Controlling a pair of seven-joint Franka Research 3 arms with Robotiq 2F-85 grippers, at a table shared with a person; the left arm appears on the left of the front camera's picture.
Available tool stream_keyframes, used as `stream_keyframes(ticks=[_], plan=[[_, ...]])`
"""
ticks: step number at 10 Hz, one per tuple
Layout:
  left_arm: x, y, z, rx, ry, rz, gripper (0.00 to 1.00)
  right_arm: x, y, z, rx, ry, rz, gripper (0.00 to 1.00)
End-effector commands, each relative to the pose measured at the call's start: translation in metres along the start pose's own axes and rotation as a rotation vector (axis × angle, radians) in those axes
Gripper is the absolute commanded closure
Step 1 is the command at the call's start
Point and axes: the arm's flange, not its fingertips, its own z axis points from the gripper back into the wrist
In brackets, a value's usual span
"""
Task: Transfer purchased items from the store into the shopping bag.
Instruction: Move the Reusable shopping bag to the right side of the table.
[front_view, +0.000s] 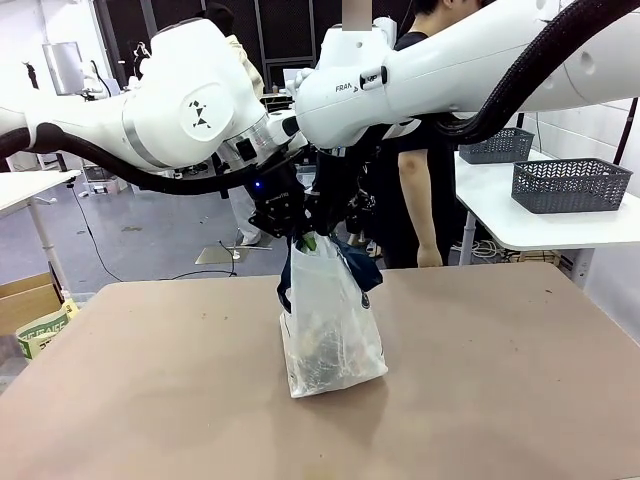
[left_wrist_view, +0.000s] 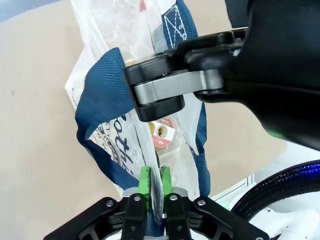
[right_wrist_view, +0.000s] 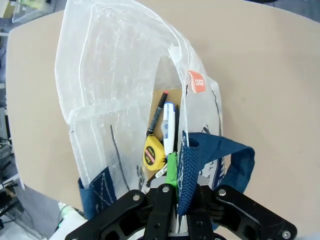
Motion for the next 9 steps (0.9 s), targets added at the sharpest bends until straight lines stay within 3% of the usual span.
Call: stream_keyframes(ticks=[1,3,9], plan=[[-0.0014,-0.0042,0.0027,-0.038,-0.013,-0.020,0.41,-0.0053,-0.0052,-0.0004,-0.010,0.002,-0.004,1.00],[-0.0030,-0.0071,0.0087,-0.064,-0.019,-0.034,0.02,-0.0043,-0.0061,-0.0013,-0.007,0.003,0.002,1.00],[0.0006,-0.0126,0.0067,-0.148,-0.027,-0.021,0.00,-0.0017,-0.0072,-0.0032,0.000,0.010,0.018,1.00]])
